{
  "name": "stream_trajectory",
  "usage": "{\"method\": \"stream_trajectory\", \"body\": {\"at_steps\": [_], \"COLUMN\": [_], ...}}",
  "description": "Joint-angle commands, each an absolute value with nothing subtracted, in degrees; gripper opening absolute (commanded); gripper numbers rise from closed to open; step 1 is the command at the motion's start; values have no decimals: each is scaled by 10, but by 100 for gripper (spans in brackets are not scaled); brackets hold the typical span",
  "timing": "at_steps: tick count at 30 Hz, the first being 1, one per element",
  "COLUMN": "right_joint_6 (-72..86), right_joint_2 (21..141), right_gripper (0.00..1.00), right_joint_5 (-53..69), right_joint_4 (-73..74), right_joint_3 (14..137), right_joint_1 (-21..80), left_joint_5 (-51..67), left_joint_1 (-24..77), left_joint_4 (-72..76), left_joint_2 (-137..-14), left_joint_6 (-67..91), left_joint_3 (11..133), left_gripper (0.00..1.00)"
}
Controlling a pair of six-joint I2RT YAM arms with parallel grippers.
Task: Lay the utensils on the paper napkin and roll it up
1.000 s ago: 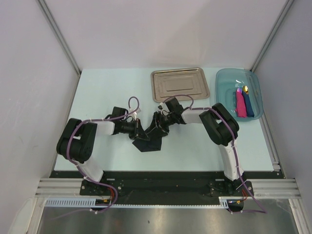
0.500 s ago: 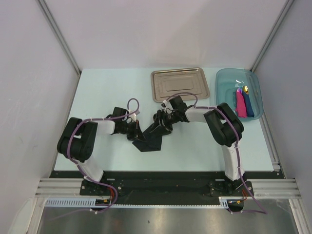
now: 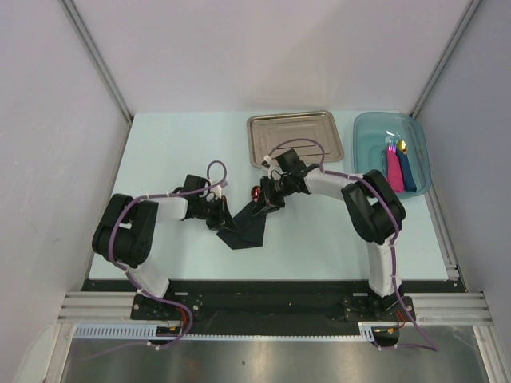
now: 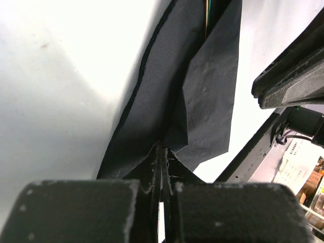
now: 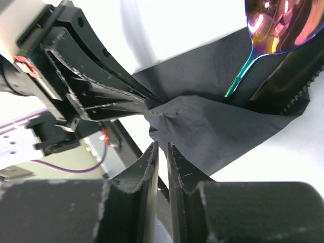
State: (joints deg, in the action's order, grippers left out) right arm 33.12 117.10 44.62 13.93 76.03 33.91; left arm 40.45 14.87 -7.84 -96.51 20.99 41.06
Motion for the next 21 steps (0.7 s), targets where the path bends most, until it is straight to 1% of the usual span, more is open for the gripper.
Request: {"method": "stream_trajectory", "body": {"at_steps": [1,10,20,21], "right_joint_6": [265,237,204,200], "right_joint_2": [1162,1188,1223,1230], "right_gripper": [17,16,12,11], "right_joint_5": [412,370,302,298], "right_joint_4": [188,202,224,225], "right_joint_3": [793,816,828,830], "right_joint_1": [353,379,405,407], "left_joint_5": [371,372,373,381], "left_joint_1": [143,143,142,139], "left_joint_4": [-91,-89,-89,-91], "left_joint_2": [-945,-946,-945,-944], "left_joint_6": [206,207,207,207], "left_joint_3": [419,414,417,418], "left_gripper": [0,0,0,2]}}
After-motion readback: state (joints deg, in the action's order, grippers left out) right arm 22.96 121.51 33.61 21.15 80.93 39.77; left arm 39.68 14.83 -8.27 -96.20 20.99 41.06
